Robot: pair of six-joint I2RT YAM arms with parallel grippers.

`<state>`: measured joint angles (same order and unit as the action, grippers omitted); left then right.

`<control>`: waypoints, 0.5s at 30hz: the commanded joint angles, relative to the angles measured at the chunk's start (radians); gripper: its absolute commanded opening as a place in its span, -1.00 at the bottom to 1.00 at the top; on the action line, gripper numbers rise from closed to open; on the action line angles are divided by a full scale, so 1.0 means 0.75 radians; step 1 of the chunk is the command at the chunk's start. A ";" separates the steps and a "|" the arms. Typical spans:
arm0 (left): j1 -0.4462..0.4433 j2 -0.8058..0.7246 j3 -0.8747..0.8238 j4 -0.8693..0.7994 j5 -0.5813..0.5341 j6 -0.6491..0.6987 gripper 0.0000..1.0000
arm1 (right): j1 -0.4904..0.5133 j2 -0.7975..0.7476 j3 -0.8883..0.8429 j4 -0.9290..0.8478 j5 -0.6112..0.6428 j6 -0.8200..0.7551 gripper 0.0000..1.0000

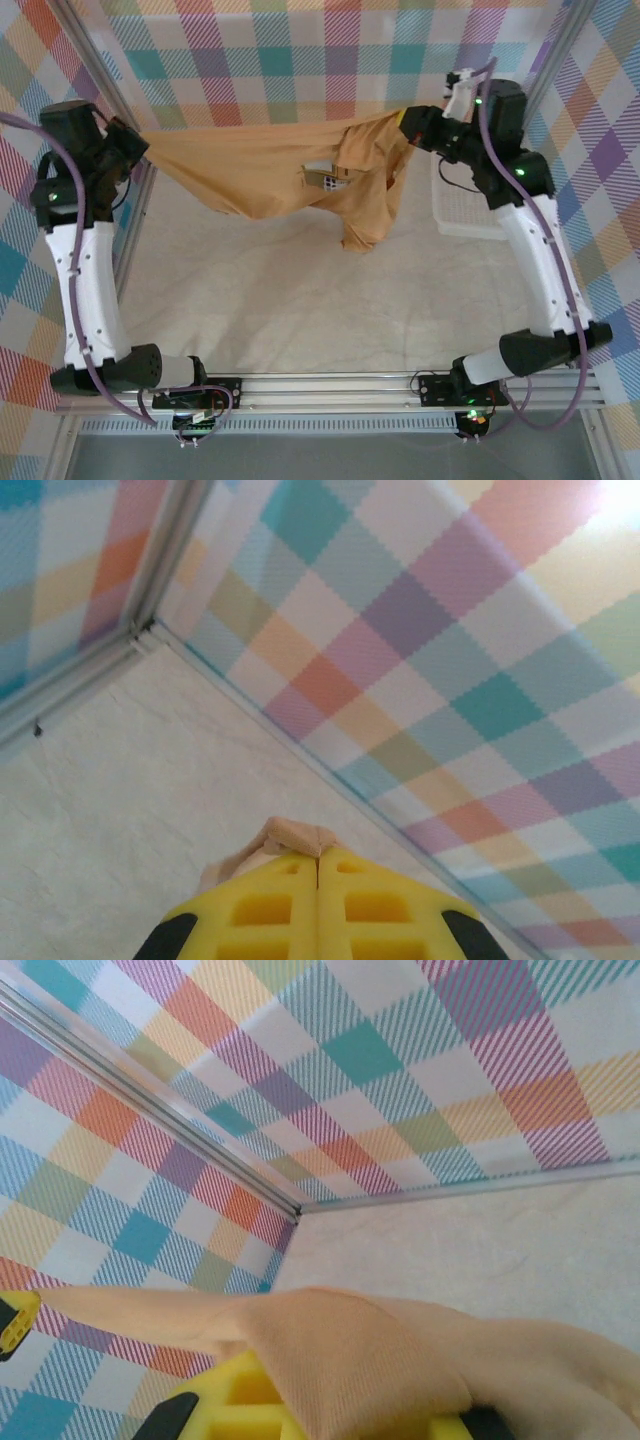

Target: Fold the inside-out t-shirt

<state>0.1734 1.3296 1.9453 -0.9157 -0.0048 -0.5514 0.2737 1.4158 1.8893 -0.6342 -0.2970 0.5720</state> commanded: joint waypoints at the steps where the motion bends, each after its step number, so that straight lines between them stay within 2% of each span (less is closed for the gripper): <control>1: 0.033 -0.141 0.074 0.039 -0.062 0.042 -1.00 | -0.011 -0.144 0.035 -0.009 -0.030 0.009 -1.00; 5: 0.035 -0.252 0.089 0.131 -0.055 0.042 -1.00 | -0.011 -0.258 0.030 0.011 -0.065 0.042 -1.00; 9: 0.034 -0.255 0.129 0.123 0.000 0.059 -1.00 | -0.012 -0.289 0.044 -0.004 -0.054 0.039 -1.00; 12: 0.035 -0.194 0.116 0.109 0.073 0.071 -1.00 | -0.011 -0.231 0.060 -0.038 0.004 0.015 -1.00; 15: 0.032 -0.052 0.047 0.121 0.208 0.071 -1.00 | -0.026 -0.078 0.066 -0.066 0.052 -0.010 -1.00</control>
<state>0.1871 1.1545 2.0396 -0.8291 0.0547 -0.5232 0.2684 1.2366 1.9446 -0.6537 -0.3115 0.5861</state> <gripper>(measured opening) 0.049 0.051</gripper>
